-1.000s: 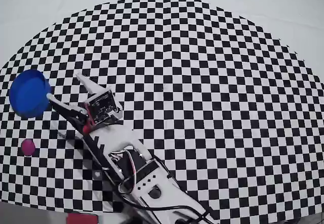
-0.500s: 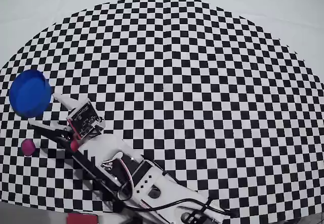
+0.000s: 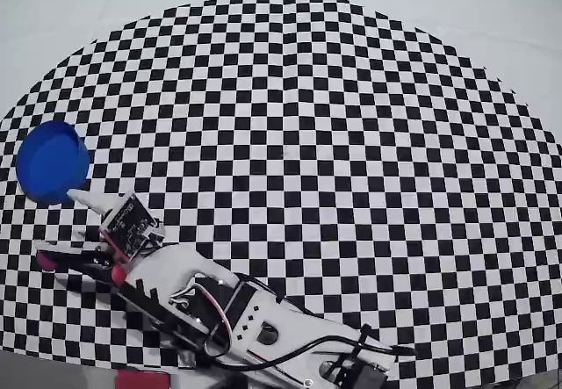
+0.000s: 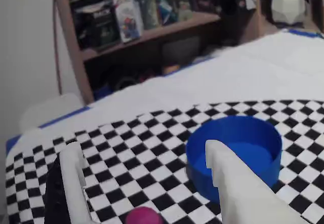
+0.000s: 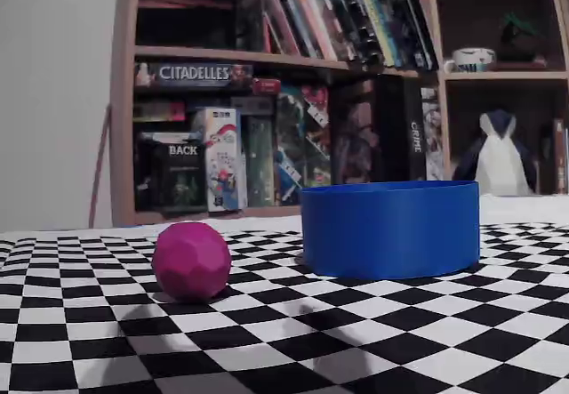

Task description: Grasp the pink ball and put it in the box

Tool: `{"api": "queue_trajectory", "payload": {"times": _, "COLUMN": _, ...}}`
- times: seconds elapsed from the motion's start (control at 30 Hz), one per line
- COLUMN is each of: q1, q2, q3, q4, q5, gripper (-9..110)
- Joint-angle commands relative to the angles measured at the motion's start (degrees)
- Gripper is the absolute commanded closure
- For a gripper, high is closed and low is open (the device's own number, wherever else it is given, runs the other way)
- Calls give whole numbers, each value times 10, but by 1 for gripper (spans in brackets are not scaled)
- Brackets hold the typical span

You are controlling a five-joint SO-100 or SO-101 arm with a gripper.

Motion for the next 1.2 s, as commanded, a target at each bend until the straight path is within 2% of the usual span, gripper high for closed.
{"api": "queue_trajectory", "payload": {"times": 0.0, "q1": -10, "q2": -10, "q3": 4, "q4": -8, "q5": -4, "gripper": 74}}
{"api": "queue_trajectory", "payload": {"times": 0.77, "q1": -32, "q2": -27, "q3": 4, "q4": -9, "q5": -7, "gripper": 74}}
{"api": "queue_trajectory", "payload": {"times": 1.0, "q1": -32, "q2": -33, "q3": 4, "q4": -7, "q5": -91, "gripper": 74}}
{"api": "queue_trajectory", "payload": {"times": 1.17, "q1": -33, "q2": -39, "q3": 4, "q4": -9, "q5": -108, "gripper": 74}}
